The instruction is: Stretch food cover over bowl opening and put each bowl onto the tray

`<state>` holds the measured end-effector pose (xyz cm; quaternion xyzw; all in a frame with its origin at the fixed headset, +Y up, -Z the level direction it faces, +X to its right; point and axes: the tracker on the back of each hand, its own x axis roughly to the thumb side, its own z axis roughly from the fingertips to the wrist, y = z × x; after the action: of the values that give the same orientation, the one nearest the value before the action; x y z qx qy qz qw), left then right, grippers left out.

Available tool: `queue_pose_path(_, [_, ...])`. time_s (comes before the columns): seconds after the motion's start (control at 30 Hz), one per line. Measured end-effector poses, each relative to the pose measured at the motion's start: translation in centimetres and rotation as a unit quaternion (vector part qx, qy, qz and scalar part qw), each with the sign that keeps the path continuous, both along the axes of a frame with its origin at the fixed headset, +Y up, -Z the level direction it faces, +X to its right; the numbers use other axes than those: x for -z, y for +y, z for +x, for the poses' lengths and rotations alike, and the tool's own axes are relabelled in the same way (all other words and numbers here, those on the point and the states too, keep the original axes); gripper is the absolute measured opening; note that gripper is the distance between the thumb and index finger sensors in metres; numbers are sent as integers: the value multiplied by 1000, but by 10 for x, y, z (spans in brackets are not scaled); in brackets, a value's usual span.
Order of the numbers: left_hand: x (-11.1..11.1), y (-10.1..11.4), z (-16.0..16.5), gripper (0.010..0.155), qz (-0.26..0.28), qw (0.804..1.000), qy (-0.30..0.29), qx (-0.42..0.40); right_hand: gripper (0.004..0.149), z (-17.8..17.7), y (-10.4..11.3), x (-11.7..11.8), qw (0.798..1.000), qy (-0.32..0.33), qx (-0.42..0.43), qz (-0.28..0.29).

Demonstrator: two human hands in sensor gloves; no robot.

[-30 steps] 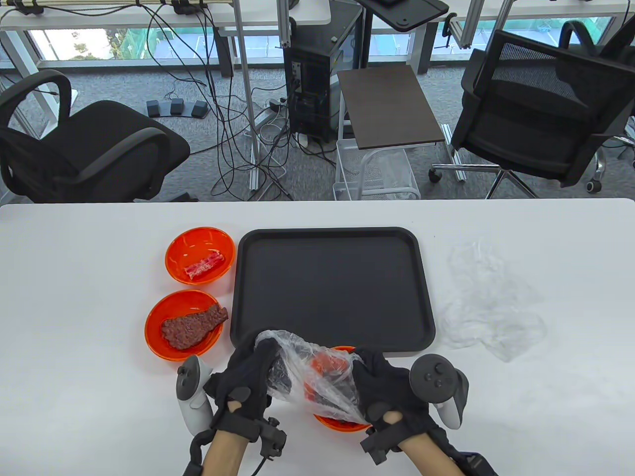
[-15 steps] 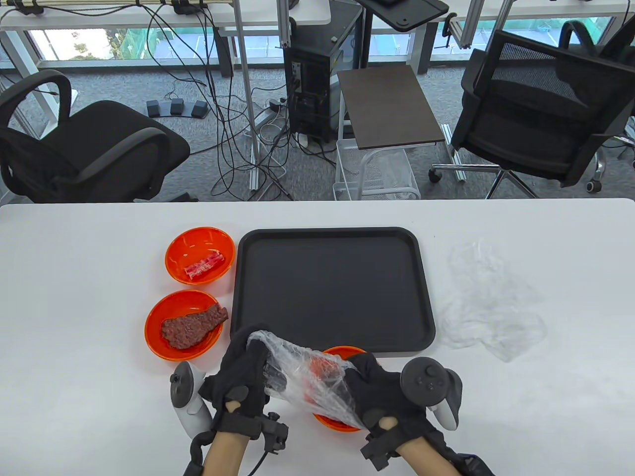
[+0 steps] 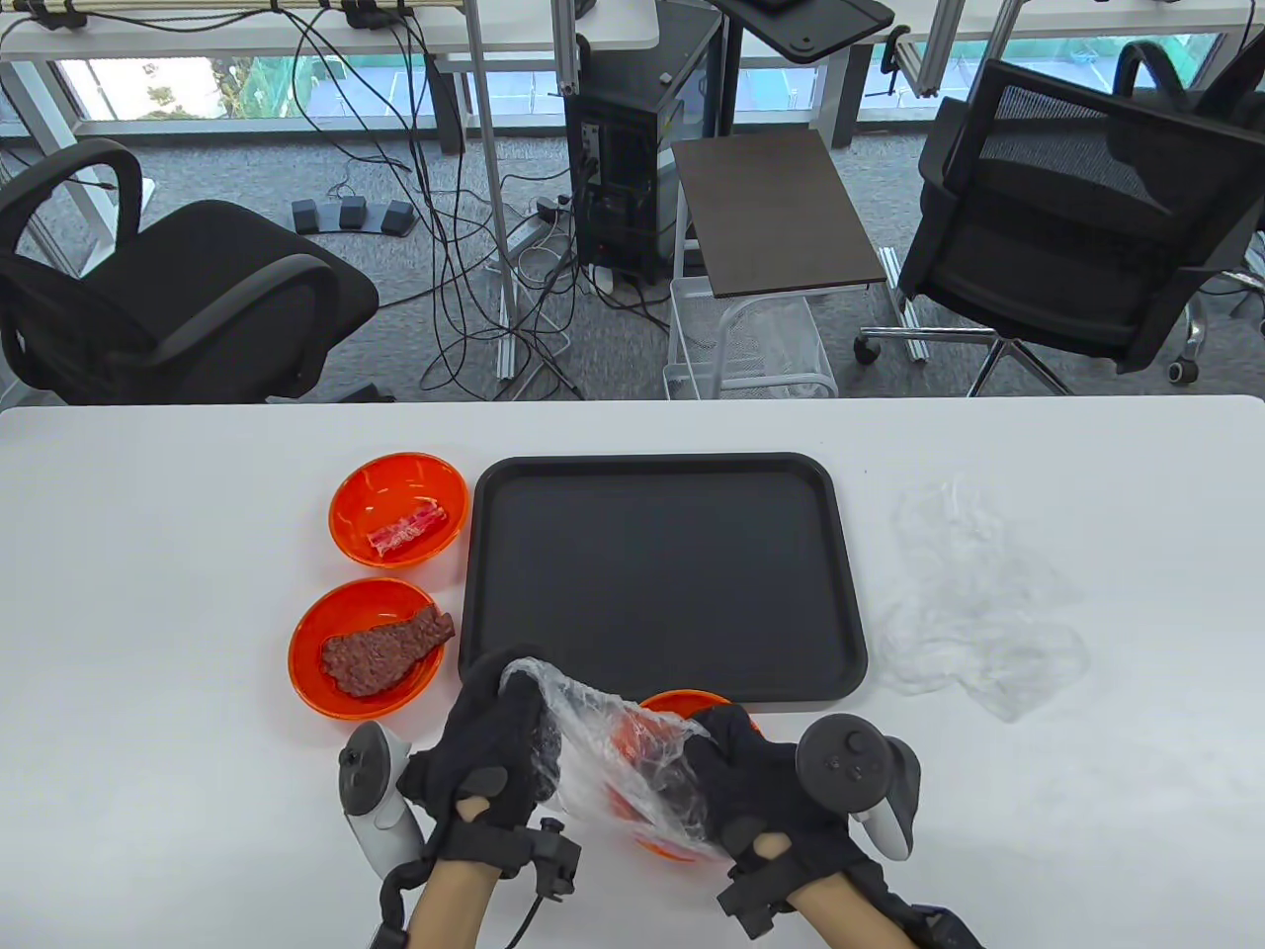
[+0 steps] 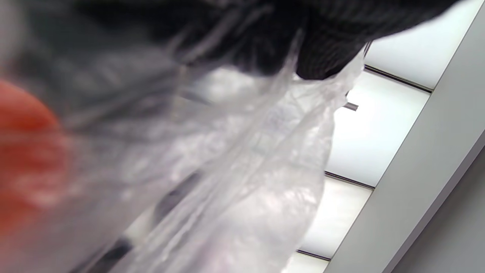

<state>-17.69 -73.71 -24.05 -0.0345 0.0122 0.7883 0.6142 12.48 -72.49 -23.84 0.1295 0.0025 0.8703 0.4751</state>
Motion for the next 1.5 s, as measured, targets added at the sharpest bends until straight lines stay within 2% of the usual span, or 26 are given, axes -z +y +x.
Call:
queue_pose_path(0.1, [-1,3,1,45,-3,998,8,55,49,5,4,0,999,-21,18,17])
queue_pose_path(0.17, [-1,4,3,46,-7,996,8,90,49,11,8,-2,997,-58,33,43])
queue_pose_path(0.3, [-2,4,7,47,-21,991,-16,128,49,22,16,-4,990,-105,50,80])
queue_pose_path(0.5, [-5,4,13,47,-49,980,-25,190,49,35,20,-4,987,-140,31,75])
queue_pose_path(0.7, [-13,4,15,48,-79,967,10,240,49,38,21,-5,986,-150,-18,70])
queue_pose_path(1.0, [-23,-1,21,49,-135,930,42,340,49,35,16,-14,983,-150,-88,65])
queue_pose_path(1.07, [-25,-4,23,49,-148,919,37,363,49,34,12,-19,981,-145,-115,62])
queue_pose_path(1.17, [-26,-9,29,49,-155,918,22,364,49,36,6,-24,978,-142,-143,59])
queue_pose_path(1.27, [-25,-15,35,49,-159,907,17,390,49,40,-1,-28,973,-144,-170,56])
queue_pose_path(1.5, [-26,-31,46,50,-177,892,2,416,49,43,-9,-25,966,-158,-198,42])
